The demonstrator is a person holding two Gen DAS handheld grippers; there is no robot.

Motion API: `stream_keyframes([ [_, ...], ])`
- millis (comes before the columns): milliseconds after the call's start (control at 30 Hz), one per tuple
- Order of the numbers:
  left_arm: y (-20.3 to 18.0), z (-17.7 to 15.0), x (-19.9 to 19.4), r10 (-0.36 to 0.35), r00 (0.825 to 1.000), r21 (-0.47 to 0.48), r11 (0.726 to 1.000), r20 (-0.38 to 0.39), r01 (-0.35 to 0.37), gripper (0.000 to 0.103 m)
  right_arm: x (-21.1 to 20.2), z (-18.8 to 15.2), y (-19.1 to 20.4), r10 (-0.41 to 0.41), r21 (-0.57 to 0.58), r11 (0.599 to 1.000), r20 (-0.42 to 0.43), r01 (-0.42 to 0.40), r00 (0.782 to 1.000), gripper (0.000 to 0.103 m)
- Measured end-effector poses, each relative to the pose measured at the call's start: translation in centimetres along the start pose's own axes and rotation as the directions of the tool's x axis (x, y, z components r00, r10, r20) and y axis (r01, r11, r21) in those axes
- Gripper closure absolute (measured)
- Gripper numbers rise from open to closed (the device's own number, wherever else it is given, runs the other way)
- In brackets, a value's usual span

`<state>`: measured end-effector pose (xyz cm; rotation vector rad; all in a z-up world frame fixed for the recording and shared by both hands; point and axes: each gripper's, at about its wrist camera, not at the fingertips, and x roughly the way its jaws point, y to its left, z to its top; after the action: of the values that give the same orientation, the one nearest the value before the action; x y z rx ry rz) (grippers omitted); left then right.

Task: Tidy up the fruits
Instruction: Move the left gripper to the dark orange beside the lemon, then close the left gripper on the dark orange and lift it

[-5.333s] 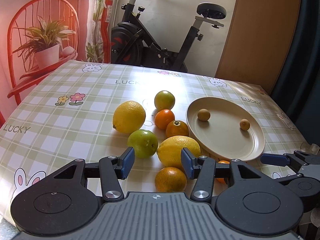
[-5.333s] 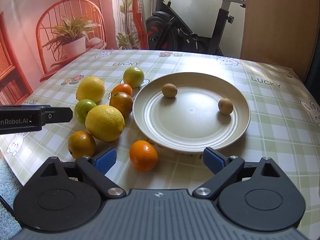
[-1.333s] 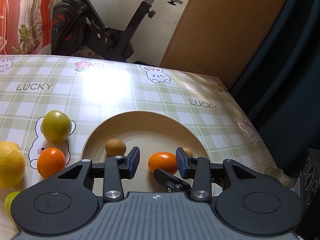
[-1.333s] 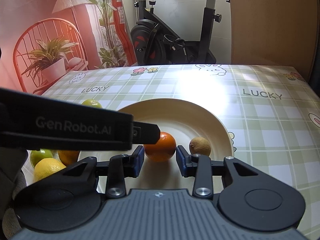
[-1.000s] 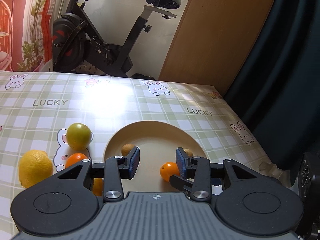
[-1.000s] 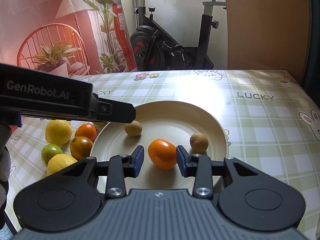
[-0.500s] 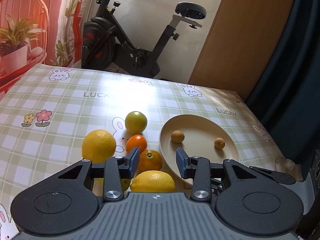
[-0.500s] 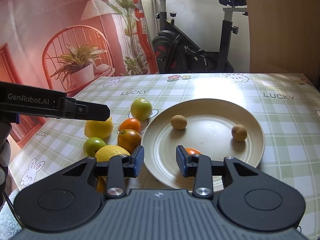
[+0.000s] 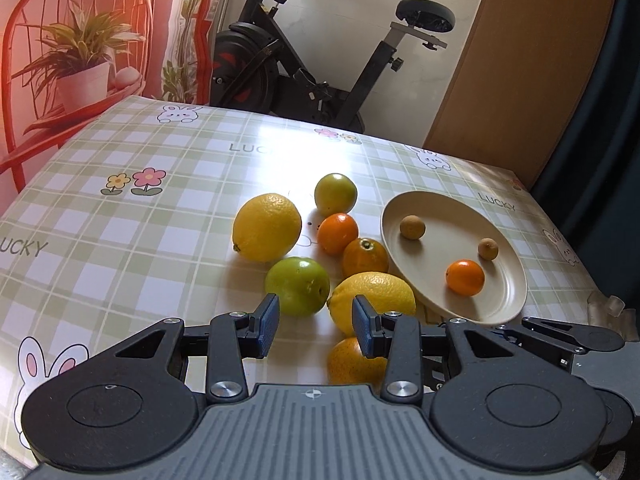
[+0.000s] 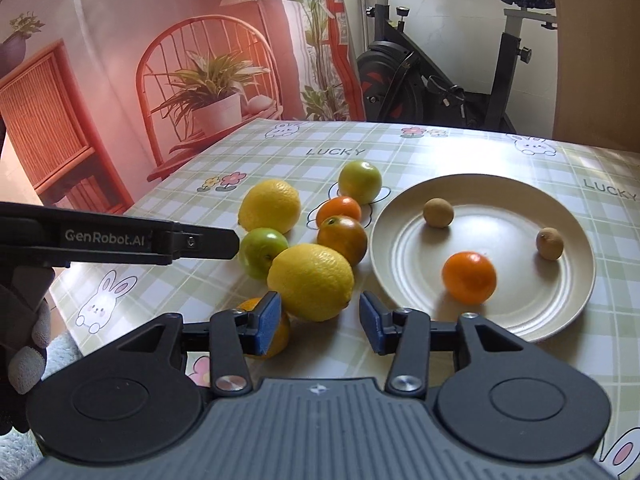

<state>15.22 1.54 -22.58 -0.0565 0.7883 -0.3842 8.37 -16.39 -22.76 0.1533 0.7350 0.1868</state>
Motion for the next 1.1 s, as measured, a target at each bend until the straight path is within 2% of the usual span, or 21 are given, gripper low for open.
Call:
stream_keyframes([
  [200, 0.0, -0.9, 0.4, -0.049, 0.999, -0.006, 0.999, -0.019, 0.049, 0.061, 0.9, -0.7, 1.3, 0.035, -0.041, 0.998, -0.054, -0.037, 0.998, 0.054],
  [467, -0.7, -1.9, 1.6, -0.112, 0.991, -0.017, 0.994, -0.073, 0.111, 0.061, 1.9, -1.0, 2.0, 0.058, -0.066, 0.996, -0.085, -0.064, 0.995, 0.054],
  [700, -1.5, -2.8, 2.8, -0.116, 0.987, 0.014, 0.993, -0.112, 0.118, 0.060, 2.7, -1.3, 2.0, 0.099, -0.051, 0.993, -0.100, -0.104, 0.990, 0.053],
  [1033, -1.6, -3.0, 2.6, -0.111, 0.988, 0.027, 0.993, -0.109, 0.114, 0.060, 3.2, -1.7, 2.1, 0.103, -0.045, 0.993, -0.106, -0.108, 0.989, 0.053],
  [1100, -1.8, -3.0, 2.6, -0.114, 0.987, 0.028, 0.993, -0.110, 0.118, 0.060, 3.1, -1.7, 2.0, 0.105, -0.038, 0.993, -0.101, -0.109, 0.989, 0.055],
])
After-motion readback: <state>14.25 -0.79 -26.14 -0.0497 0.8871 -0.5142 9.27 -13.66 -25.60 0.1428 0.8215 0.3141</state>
